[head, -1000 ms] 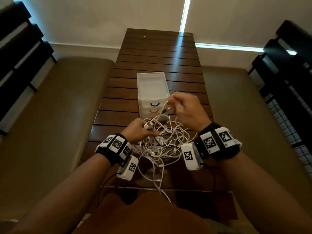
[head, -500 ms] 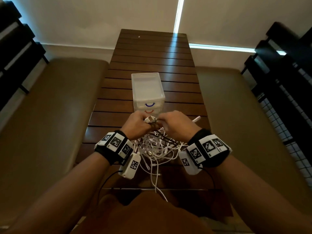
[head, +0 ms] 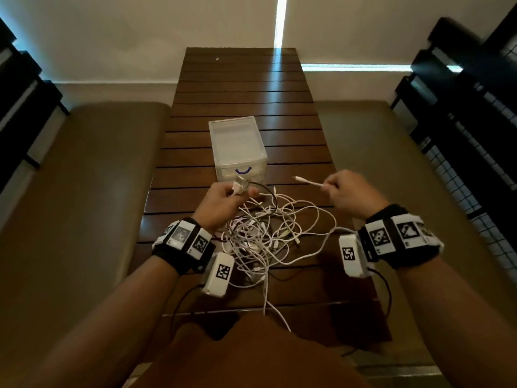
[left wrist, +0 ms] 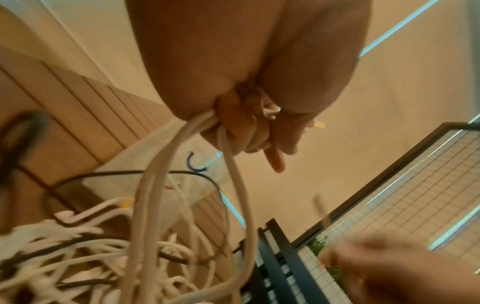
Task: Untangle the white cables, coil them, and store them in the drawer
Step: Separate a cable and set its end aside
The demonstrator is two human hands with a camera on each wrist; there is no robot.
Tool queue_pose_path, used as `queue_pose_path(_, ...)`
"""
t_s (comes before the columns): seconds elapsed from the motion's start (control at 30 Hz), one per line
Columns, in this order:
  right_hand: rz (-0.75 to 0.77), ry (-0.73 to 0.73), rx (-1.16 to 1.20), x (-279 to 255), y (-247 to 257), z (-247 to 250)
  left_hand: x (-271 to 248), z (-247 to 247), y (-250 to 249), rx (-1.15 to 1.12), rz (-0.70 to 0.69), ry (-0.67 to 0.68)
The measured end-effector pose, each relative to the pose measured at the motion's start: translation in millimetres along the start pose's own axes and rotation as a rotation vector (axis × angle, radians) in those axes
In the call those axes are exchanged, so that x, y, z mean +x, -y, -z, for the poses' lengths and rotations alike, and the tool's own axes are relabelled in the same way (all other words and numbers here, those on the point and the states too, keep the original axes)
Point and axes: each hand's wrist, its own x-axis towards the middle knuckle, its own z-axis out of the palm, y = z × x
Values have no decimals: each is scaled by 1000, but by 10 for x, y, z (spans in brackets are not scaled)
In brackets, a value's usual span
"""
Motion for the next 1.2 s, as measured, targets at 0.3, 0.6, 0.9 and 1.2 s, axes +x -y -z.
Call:
queue_pose_path(0.3,-480,286,-210,-830,-1114,-534,152,-579,-454,-348,27,373)
queue_pose_path(0.6,-57,324,651,-1279,-537,-644,25,-1573,-642,-260,-41,742)
queue_pose_path(0.9,-540,327,579,-2004,-1586,-1607,-148,-1984,-684,-104,-1,1107)
queue_pose_path(1.2,-616,184,364,-2222,-1737,-1508,-366,-2316,-489,48,-15,1181)
